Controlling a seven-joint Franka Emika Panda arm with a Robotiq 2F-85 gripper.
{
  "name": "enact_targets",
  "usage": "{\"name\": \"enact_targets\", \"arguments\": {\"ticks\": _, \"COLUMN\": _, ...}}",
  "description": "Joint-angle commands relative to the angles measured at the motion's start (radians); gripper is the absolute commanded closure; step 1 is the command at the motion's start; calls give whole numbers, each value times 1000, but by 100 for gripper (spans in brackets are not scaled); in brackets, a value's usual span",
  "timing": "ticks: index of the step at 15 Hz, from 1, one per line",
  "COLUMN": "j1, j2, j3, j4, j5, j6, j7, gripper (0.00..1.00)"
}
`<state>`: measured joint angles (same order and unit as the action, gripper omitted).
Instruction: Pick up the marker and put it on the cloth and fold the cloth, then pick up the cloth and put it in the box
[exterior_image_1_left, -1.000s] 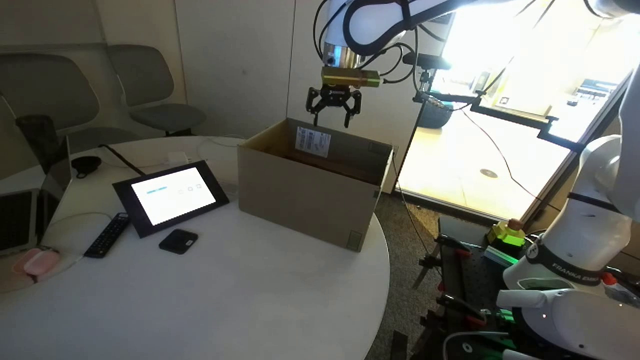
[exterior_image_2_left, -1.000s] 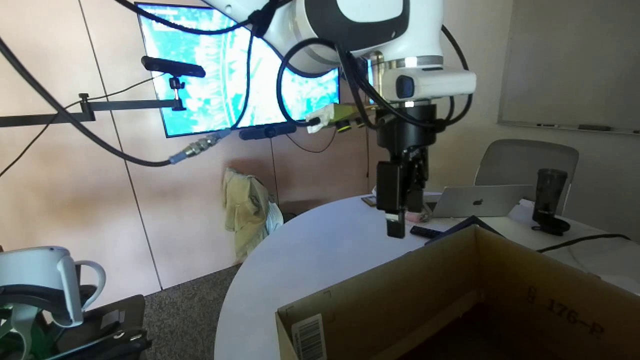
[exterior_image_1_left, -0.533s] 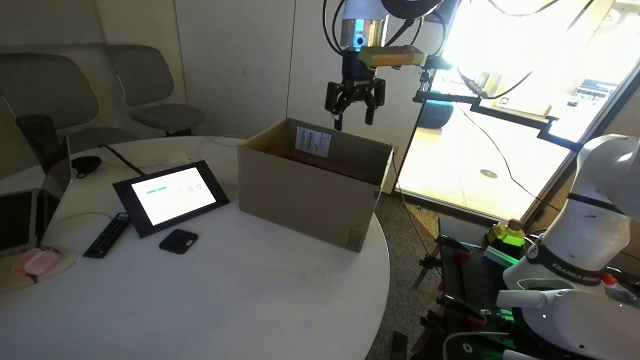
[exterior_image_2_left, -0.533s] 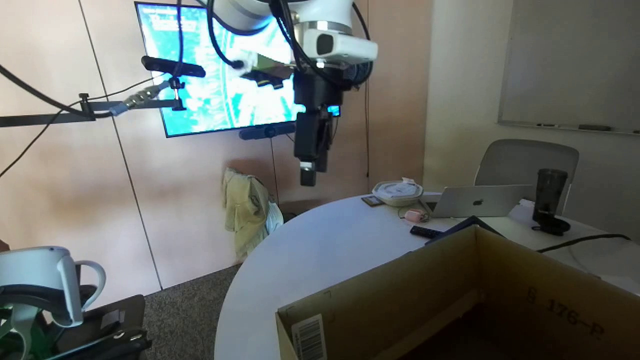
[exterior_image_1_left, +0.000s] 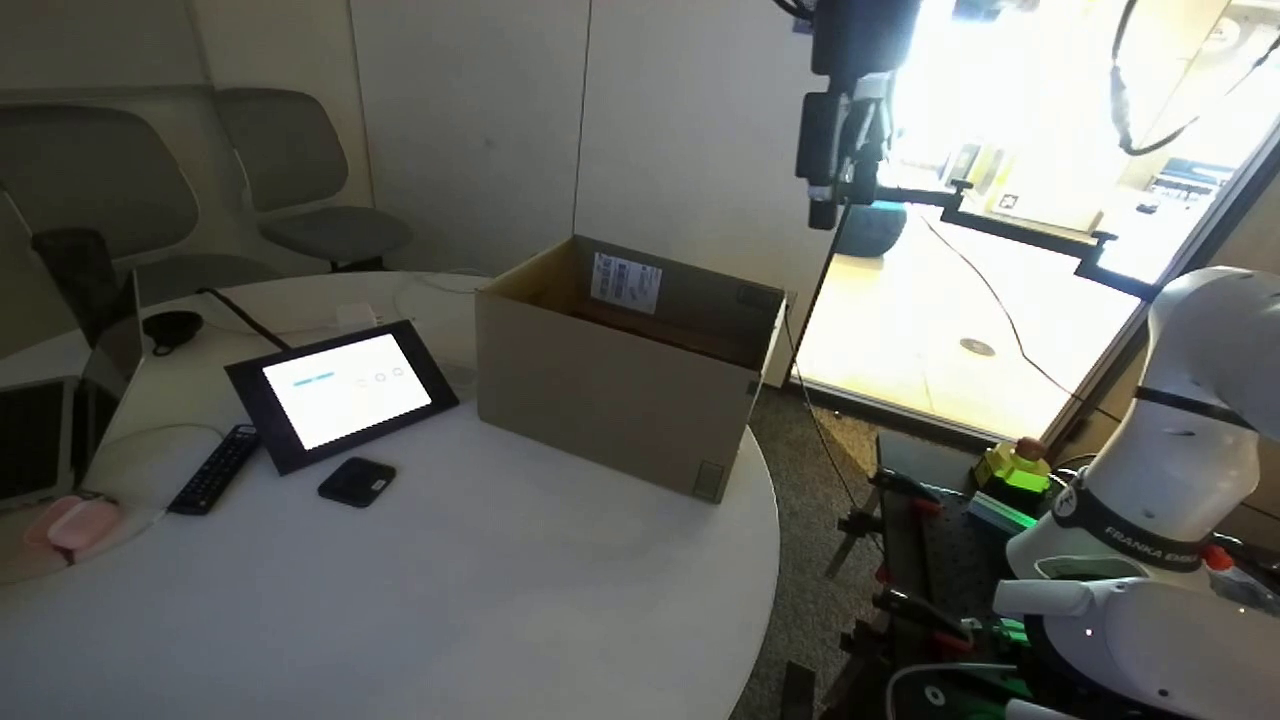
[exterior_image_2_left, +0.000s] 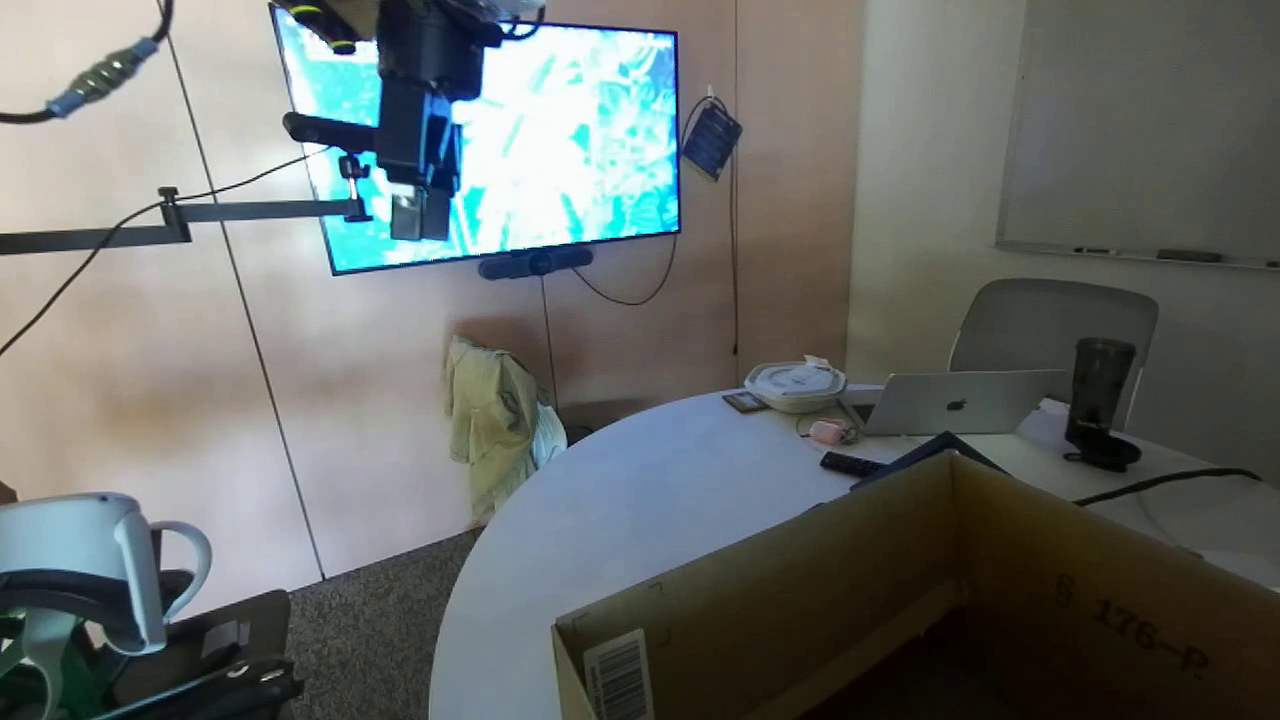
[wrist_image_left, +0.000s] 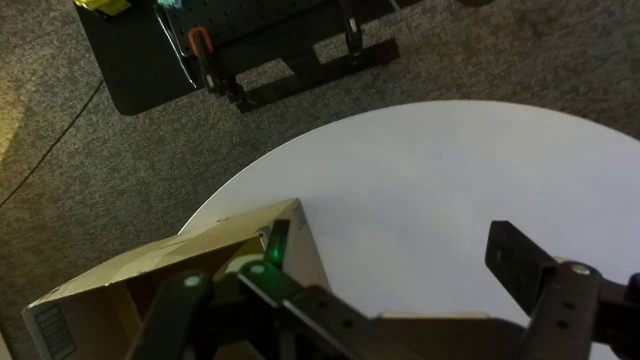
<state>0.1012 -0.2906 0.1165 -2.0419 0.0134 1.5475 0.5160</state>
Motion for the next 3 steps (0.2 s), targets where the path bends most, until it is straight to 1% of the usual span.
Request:
{"name": "enact_targets", "arguments": {"ticks": 1, "j1": 3, "j2": -135, "j3": 16, "j4": -46, "j5": 43, "j6": -50, "j7": -110, "gripper": 0}}
{"name": "enact_targets", "arguments": {"ticks": 2, "j1": -17, "j2": -66, "j3": 31, "j4": -10, "j5": 24, "j6": -44, "j7": -54, "gripper": 0}}
{"name": "enact_targets", "arguments": {"ticks": 3, "j1": -18, "j2": -85, "j3": 35, "j4": -13, "j5": 24, "j6": -48, "j7": -60, "gripper": 0}}
